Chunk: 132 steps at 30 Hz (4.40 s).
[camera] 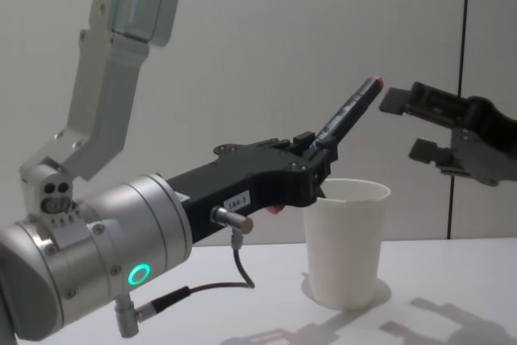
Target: Place the pen into the pen holder.
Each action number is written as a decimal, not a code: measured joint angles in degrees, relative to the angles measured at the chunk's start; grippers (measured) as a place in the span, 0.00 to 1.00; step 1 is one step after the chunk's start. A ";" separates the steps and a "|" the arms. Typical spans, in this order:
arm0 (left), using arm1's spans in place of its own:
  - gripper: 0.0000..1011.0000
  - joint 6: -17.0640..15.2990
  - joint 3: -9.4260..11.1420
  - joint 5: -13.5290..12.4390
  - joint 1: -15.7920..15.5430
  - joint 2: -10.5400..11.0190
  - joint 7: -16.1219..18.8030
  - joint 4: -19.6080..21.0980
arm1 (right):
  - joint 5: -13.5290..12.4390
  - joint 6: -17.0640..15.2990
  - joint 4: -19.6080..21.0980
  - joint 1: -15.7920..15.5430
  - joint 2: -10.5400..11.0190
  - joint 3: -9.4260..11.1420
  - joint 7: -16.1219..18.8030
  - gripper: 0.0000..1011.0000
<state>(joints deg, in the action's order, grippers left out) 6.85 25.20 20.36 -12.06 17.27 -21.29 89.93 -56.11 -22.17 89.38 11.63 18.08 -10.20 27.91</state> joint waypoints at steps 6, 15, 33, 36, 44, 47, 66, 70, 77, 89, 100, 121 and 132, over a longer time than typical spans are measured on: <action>0.18 0.00 0.00 0.01 0.00 0.00 -0.01 0.00 | 0.06 -2.06 -2.27 1.99 -0.15 -0.58 4.06 0.99; 0.18 0.00 0.00 0.01 0.00 0.00 -0.01 0.00 | 0.89 -3.34 -3.91 3.36 -0.21 -1.48 7.13 0.99; 0.18 0.00 0.00 0.01 0.00 0.00 -0.01 0.00 | 1.23 -2.48 -6.94 5.42 -1.46 -3.49 9.08 0.99; 0.18 0.00 0.00 0.01 0.00 0.00 -0.01 0.00 | 1.23 -2.35 -7.73 5.99 -1.85 -3.86 9.55 0.99; 0.18 0.00 0.00 0.01 0.00 0.00 -0.01 0.00 | 1.24 -2.13 -9.62 7.41 -2.81 -4.87 10.79 0.99; 0.18 0.00 0.00 0.01 0.00 0.00 -0.01 0.00 | 1.25 -2.07 -10.43 8.00 -3.19 -5.30 11.31 0.99; 0.18 0.00 0.00 0.00 0.00 0.00 -0.01 0.00 | 0.70 -1.33 -11.08 8.49 -3.35 -6.39 11.16 0.99; 0.18 0.00 0.00 0.01 0.00 0.00 -0.01 0.00 | 0.07 -0.96 -10.59 8.02 -3.09 -6.50 10.42 0.99; 0.18 0.00 0.01 0.01 0.00 0.00 -0.01 0.00 | -0.80 -0.42 -10.00 7.51 -2.86 -6.68 9.58 0.99; 0.18 0.00 0.00 0.00 0.00 0.00 0.00 0.00 | -2.48 0.79 -9.38 7.08 -2.71 -7.10 8.89 0.99; 0.18 0.00 0.00 0.00 0.00 0.00 -0.01 0.00 | -3.58 1.71 -9.05 7.00 -2.69 -7.46 8.09 0.99; 0.18 0.00 0.00 0.00 0.00 0.00 0.00 0.00 | -4.22 2.26 -8.77 6.92 -2.58 -7.72 7.37 0.46; 0.18 -0.01 0.01 -0.01 0.00 0.00 -0.01 -0.01 | -4.30 2.31 -8.72 6.92 -2.59 -7.77 7.29 0.21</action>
<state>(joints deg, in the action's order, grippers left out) 6.84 25.21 20.36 -12.06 17.27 -21.31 89.92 -60.42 -19.86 80.66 18.55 15.49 -17.97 35.20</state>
